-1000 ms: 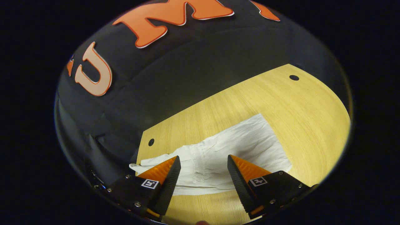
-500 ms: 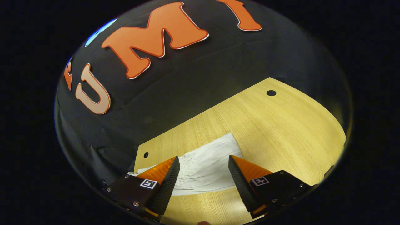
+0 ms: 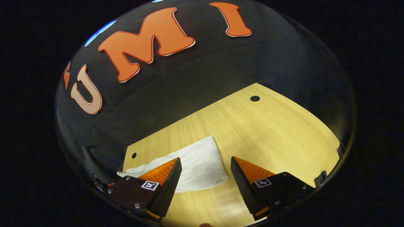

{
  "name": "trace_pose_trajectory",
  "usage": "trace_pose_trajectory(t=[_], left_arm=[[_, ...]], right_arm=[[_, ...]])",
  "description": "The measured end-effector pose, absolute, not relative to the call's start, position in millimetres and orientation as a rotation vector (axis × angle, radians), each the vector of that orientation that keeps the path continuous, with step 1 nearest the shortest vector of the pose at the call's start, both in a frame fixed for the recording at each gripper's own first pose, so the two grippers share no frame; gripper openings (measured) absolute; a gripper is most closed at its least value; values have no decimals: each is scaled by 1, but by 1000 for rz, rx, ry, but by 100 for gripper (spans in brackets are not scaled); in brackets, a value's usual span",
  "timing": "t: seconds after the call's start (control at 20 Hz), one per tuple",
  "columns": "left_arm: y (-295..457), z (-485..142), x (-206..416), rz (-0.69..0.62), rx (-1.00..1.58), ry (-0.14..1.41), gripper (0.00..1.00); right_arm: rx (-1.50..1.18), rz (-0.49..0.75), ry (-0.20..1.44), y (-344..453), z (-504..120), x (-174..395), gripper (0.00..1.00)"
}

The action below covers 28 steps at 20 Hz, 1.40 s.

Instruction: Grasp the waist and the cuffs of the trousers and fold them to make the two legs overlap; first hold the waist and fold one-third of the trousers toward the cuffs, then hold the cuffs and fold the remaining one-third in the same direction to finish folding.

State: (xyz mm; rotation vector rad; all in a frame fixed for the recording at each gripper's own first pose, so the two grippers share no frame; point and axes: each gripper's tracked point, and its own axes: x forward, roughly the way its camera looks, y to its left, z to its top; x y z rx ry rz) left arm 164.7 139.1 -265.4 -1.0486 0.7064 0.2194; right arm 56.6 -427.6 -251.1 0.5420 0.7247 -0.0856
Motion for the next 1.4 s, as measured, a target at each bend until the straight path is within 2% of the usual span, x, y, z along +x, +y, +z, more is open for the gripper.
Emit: trace_pose_trajectory(t=[0.25, 0.4, 0.55, 0.6, 0.65, 0.7, 0.75, 0.8, 1.05, 1.1, 1.25, 1.4], left_arm=[[139, -270, 188, 247, -1012, 726, 89], [143, -278, 186, 276, -956, 777, 62], [142, -283, 188, 294, -961, 792, 22], [140, -282, 188, 299, -968, 794, 13], [139, -281, 189, 307, -972, 785, 9], [139, -278, 189, 304, -968, 772, 6], [139, -268, 186, 299, -958, 753, 8], [139, -256, 187, 299, -933, 726, 4], [125, -214, 183, 291, -811, 689, 4], [123, -202, 184, 290, -797, 668, 7], [111, -173, 184, 291, -753, 665, 2], [96, -147, 190, 292, -699, 641, 4]], right_arm=[[529, -123, 778, -438, -270, 25, 93], [554, -140, 780, -443, -271, 17, 93], [580, -153, 773, -450, -271, 16, 93], [584, -155, 774, -452, -271, 16, 93], [586, -157, 776, -454, -271, 16, 93], [588, -146, 775, -454, -269, 18, 93], [584, -136, 770, -453, -267, 20, 93], [572, -122, 767, -455, -265, 22, 94], [539, -90, 761, -474, -262, 27, 93], [537, -86, 757, -478, -262, 27, 93], [547, -72, 744, -489, -261, 30, 93], [544, -59, 735, -504, -261, 29, 93]])
